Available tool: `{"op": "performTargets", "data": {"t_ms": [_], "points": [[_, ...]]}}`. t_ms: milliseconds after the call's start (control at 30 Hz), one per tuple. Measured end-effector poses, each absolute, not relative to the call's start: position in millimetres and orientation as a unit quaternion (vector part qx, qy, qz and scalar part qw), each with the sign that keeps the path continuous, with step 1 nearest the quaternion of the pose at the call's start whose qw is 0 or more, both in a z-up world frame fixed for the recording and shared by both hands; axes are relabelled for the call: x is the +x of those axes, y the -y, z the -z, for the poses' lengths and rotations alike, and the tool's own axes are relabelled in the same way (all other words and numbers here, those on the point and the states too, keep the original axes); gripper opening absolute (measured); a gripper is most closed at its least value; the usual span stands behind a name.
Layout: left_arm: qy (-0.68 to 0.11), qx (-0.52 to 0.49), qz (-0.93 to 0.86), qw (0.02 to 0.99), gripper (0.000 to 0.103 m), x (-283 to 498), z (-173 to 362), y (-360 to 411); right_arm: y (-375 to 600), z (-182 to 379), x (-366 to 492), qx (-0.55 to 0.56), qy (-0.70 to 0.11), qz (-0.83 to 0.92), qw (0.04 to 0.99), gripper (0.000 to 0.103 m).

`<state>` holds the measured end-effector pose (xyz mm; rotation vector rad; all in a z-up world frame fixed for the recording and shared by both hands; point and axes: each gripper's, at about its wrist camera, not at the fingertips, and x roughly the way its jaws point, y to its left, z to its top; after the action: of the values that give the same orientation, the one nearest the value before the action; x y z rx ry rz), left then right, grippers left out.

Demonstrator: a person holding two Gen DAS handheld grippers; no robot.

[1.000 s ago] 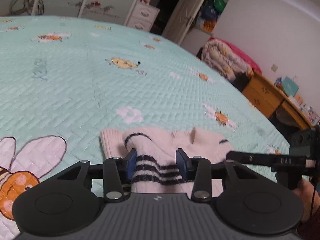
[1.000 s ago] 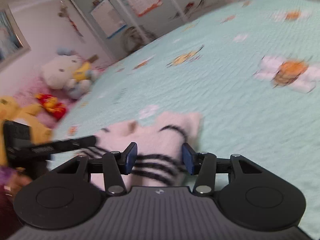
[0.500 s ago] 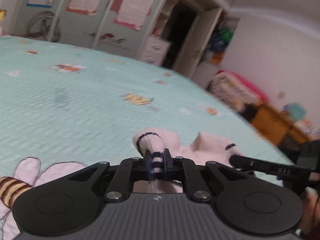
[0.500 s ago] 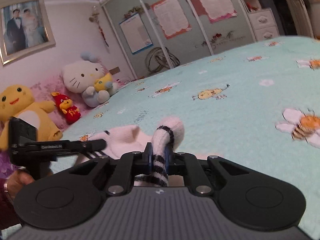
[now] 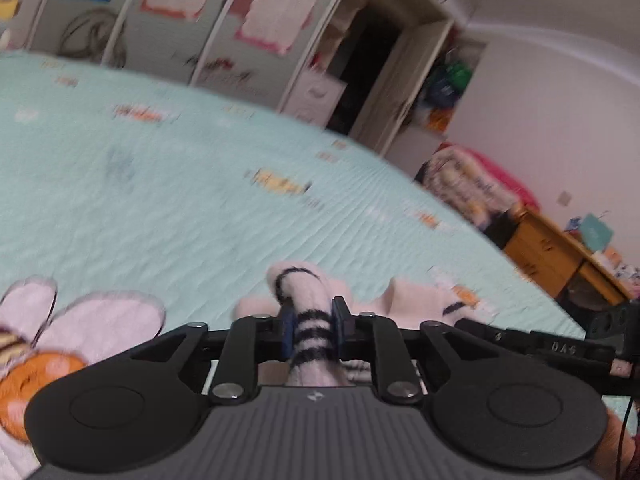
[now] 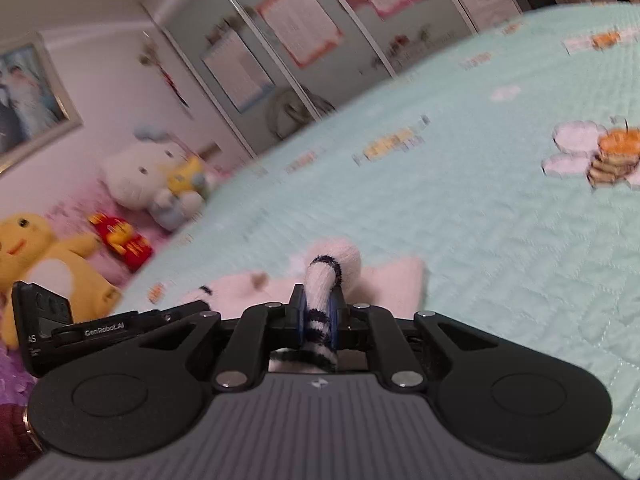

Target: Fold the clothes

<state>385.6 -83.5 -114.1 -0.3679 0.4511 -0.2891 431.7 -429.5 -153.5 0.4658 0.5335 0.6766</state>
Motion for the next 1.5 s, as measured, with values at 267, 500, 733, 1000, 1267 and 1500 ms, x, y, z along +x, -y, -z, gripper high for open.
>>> {"op": "performTargets", "data": {"t_ms": [267,500,733,1000,1267,1500], "points": [[-0.28,-0.145,0.096,0.944,0.022,405.6,146.2,94.4,431.3,160.8,439.1,0.211,-0.288,-0.29,0.888,0.009],[-0.262,-0.208,0.042,0.941,0.064,387.0,129.3,75.5,435.6,166.6,442.1,0.226,-0.303,-0.278,0.883,0.017],[-0.222,-0.182,0.087,0.954,0.064,349.5,86.5,80.9,426.4,132.7,422.8,0.215,-0.266,-0.276,0.898,0.032],[-0.307,-0.091,0.125,0.939,0.062,359.7,124.6,136.3,392.1,166.1,457.7,0.237,-0.35,-0.29,0.859,0.003],[-0.315,-0.101,0.12,0.936,0.06,366.1,105.5,122.4,418.0,166.3,456.8,0.283,-0.339,-0.298,0.847,0.005],[-0.302,-0.189,0.158,0.921,0.059,377.4,77.1,109.8,420.8,125.0,451.4,0.334,-0.308,-0.357,0.816,0.054]]}}
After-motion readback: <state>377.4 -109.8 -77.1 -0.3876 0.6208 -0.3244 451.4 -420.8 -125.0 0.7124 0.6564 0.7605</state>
